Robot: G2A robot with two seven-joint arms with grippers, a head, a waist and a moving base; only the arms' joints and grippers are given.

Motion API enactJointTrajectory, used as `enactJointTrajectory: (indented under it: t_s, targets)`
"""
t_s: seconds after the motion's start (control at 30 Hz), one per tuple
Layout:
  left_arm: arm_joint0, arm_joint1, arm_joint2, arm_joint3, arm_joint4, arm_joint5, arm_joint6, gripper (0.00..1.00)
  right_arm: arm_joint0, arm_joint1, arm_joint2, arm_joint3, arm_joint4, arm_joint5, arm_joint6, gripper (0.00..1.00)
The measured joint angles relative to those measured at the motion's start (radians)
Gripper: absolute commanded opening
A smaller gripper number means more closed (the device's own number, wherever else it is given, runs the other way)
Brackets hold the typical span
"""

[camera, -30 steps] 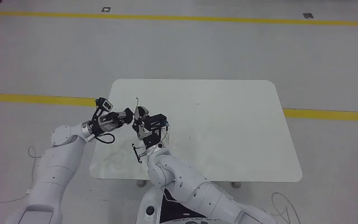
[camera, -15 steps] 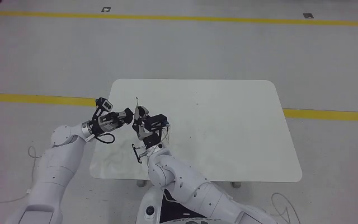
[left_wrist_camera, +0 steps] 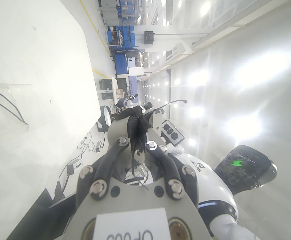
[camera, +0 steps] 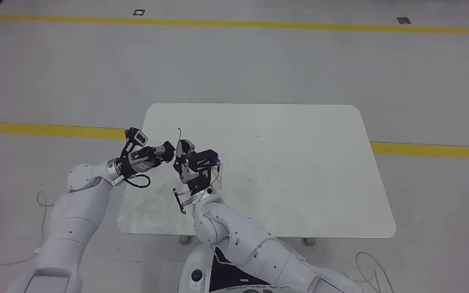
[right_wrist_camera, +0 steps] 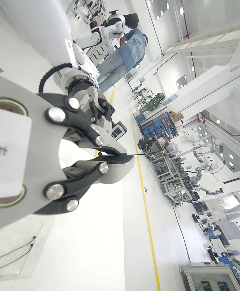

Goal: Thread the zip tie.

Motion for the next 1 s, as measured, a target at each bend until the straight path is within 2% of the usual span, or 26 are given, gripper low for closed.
enactJointTrajectory:
  t_s: [1.0]
  targets:
    - [0.0,0.0,0.0,0.0,0.0,0.0,0.0,0.0,0.0,0.001,-0.008,0.009,-0.015,0.011,0.027,0.0]
